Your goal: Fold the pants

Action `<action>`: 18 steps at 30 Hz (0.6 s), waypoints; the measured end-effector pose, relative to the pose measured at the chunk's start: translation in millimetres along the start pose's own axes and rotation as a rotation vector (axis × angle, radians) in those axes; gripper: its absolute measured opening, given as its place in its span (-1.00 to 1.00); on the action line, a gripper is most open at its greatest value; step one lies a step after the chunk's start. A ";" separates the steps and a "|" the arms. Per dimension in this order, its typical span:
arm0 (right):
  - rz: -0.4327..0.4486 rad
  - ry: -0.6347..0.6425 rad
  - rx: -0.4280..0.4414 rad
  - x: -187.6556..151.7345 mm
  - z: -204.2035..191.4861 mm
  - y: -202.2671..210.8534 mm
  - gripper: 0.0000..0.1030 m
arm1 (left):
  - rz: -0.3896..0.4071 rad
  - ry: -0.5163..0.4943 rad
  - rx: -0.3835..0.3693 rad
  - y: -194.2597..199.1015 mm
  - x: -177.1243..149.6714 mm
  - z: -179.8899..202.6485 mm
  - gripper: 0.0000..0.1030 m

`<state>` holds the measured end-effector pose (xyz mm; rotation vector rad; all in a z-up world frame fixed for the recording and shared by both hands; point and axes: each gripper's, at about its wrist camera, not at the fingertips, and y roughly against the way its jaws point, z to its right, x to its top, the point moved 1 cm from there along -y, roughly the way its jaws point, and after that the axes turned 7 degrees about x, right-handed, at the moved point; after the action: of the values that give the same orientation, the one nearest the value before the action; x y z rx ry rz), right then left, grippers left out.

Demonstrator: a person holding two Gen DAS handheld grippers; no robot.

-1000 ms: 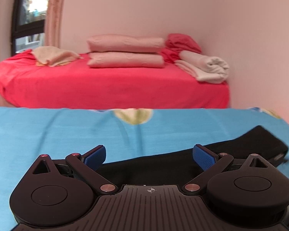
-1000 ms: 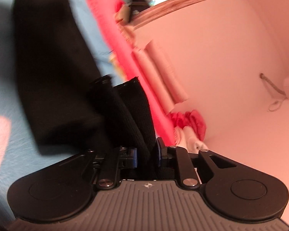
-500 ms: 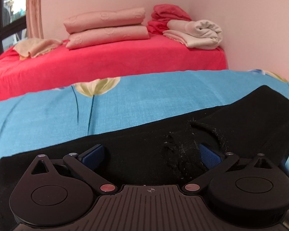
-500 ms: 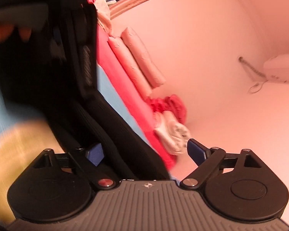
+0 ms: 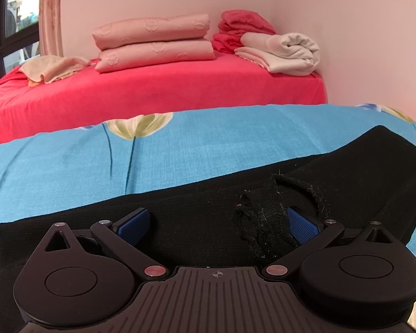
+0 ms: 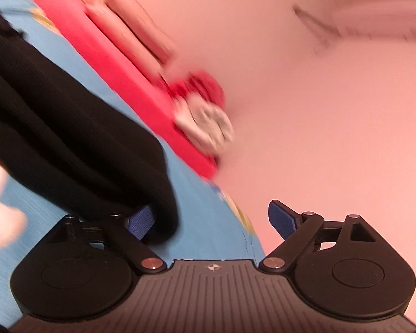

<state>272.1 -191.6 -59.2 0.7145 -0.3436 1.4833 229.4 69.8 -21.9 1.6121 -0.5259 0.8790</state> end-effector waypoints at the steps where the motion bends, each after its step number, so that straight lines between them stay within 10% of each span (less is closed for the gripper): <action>1: 0.028 0.019 -0.002 6.3 -5.3 -0.1 0.76 | 0.000 0.000 0.000 0.1 -0.1 -0.2 1.00; 7: -0.010 -0.096 0.045 0.2 21.3 -36.9 0.94 | 0.002 -0.001 0.001 0.5 0.0 0.0 1.00; 10: 0.009 -0.154 0.150 11.8 21.0 -27.6 0.45 | 0.004 0.001 0.000 0.5 0.1 -0.5 1.00; 13: 0.037 -0.032 0.137 16.4 3.5 -29.4 0.66 | 0.005 -0.001 0.000 0.5 0.0 -0.1 1.00; 18: -0.096 -0.371 0.151 -5.9 51.8 -52.5 0.86 | 0.007 -0.006 -0.006 -0.5 0.1 0.2 1.00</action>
<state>333.7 -225.0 -35.6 1.1172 -0.4747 1.2916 229.9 69.7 -22.1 1.6087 -0.5382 0.8776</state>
